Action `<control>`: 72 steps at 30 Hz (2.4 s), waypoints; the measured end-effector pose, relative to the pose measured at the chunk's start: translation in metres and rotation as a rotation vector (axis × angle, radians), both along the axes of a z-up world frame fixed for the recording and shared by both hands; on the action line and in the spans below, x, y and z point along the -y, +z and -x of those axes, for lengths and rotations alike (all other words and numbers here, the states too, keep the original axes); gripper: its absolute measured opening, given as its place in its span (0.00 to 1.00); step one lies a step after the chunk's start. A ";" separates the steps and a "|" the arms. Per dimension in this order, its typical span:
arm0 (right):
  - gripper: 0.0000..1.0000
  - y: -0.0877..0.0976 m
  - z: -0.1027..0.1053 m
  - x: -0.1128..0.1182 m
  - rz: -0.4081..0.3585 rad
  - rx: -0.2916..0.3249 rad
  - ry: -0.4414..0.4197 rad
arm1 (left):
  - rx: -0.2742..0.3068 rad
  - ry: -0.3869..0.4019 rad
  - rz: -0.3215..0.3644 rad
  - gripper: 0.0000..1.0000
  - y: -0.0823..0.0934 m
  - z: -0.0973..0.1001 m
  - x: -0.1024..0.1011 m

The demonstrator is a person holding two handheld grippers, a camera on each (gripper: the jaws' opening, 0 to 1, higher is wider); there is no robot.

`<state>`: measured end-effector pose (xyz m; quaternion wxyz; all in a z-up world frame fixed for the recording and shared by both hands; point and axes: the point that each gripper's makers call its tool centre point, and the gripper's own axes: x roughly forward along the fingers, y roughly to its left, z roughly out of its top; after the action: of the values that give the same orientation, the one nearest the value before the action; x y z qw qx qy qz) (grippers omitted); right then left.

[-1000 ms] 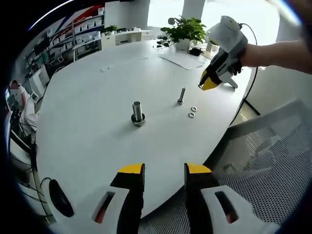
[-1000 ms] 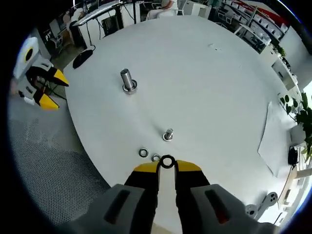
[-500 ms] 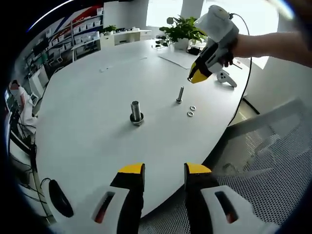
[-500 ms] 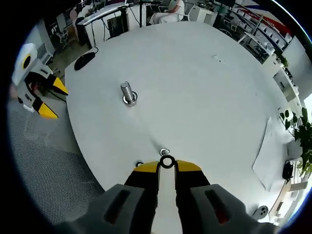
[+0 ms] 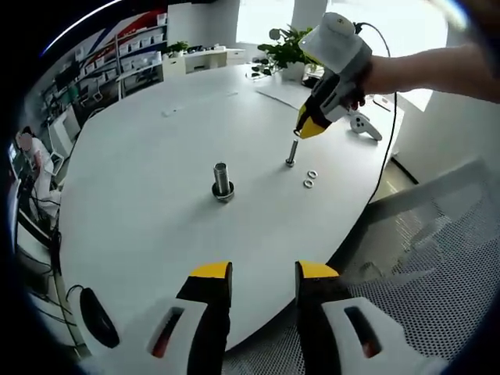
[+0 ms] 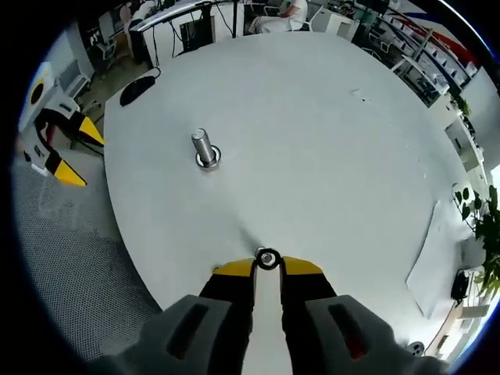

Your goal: Place the washer onto the threaded stud by aligning its center hole with the stud, sliding it down to the base, and recovering from edge contact or off-axis alignment until the washer reaches the visible bottom stop.

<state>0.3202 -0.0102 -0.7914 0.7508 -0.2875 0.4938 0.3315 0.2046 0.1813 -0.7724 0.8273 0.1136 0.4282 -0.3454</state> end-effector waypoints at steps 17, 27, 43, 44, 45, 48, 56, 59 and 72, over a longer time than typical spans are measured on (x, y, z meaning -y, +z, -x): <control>0.13 -0.018 0.000 0.003 0.028 -0.038 0.030 | -0.004 0.002 -0.003 0.31 -0.002 0.000 0.000; 0.13 -0.035 0.001 0.002 0.031 -0.062 0.035 | -0.011 0.007 -0.006 0.31 -0.003 0.001 -0.002; 0.14 -0.062 0.006 0.009 0.063 -0.116 0.028 | -0.012 0.016 -0.011 0.31 -0.004 0.000 -0.004; 0.14 -0.063 0.006 0.009 0.062 -0.118 0.025 | -0.012 0.017 -0.012 0.31 -0.004 0.000 -0.004; 0.14 -0.064 0.006 0.009 0.061 -0.119 0.024 | -0.012 0.017 -0.013 0.31 -0.004 0.000 -0.004; 0.14 -0.068 0.006 0.009 0.064 -0.126 0.019 | -0.011 0.020 -0.014 0.31 -0.004 0.000 -0.005; 0.22 -0.070 0.009 0.011 0.060 -0.132 -0.001 | -0.010 0.017 -0.018 0.31 -0.004 0.000 -0.005; 0.22 -0.067 0.011 0.015 0.061 -0.129 0.000 | -0.008 0.018 -0.016 0.31 -0.004 -0.001 -0.005; 0.22 -0.064 0.035 0.030 0.060 -0.155 -0.011 | -0.009 0.012 -0.011 0.31 -0.003 0.000 -0.003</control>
<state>0.2856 -0.0404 -0.8559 0.7032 -0.2807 0.5616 0.3335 0.2045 0.1844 -0.7755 0.8268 0.1143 0.4345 -0.3385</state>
